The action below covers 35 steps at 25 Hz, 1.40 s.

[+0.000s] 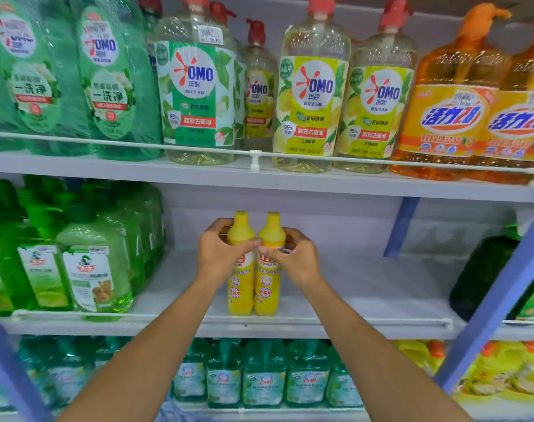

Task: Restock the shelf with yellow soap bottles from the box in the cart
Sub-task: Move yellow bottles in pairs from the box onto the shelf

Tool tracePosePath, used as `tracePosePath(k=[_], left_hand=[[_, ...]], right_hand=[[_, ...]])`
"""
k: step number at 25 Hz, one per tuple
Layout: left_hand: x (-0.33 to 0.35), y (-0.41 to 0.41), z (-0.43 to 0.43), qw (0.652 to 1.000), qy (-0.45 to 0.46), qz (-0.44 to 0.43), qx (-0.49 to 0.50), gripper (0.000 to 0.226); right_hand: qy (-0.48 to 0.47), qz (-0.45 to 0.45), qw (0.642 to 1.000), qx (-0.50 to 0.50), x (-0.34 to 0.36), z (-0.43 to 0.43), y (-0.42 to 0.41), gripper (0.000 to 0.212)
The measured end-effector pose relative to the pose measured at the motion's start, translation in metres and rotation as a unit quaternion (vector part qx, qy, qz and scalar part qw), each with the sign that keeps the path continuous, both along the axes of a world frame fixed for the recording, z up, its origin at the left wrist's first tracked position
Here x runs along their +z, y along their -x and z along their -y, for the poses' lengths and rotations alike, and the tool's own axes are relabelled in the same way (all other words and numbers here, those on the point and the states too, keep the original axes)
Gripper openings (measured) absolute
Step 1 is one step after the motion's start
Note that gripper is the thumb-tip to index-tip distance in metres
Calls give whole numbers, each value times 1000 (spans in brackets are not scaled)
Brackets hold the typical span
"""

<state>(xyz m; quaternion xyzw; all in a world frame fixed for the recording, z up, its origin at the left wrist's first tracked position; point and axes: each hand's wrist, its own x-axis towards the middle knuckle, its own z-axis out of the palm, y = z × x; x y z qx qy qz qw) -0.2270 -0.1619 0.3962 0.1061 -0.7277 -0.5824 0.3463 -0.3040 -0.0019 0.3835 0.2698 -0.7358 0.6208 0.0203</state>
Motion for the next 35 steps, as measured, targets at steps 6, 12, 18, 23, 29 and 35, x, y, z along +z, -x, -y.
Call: tracePosePath(k=[6, 12, 18, 23, 29, 35], left_hand=[[-53, -18, 30, 978, -17, 91, -186, 58], [-85, -14, 32, 987, 36, 101, -120, 59], [-98, -1, 20, 991, 51, 118, -43, 62], [-102, 0, 22, 983, 78, 155, -60, 57], [-112, 40, 23, 990, 28, 138, 5, 50], [-132, 90, 27, 994, -61, 77, 46, 43]], right_hand=[[-37, 41, 997, 59, -46, -16, 6, 58], [-22, 68, 997, 21, -86, -12, 4, 54], [-20, 36, 999, -10, -85, -2, 10, 57], [-49, 20, 999, -8, -88, -3, 18, 56], [-17, 52, 997, -48, -98, 18, 42, 55], [8, 77, 993, -87, -120, 44, 78, 45]])
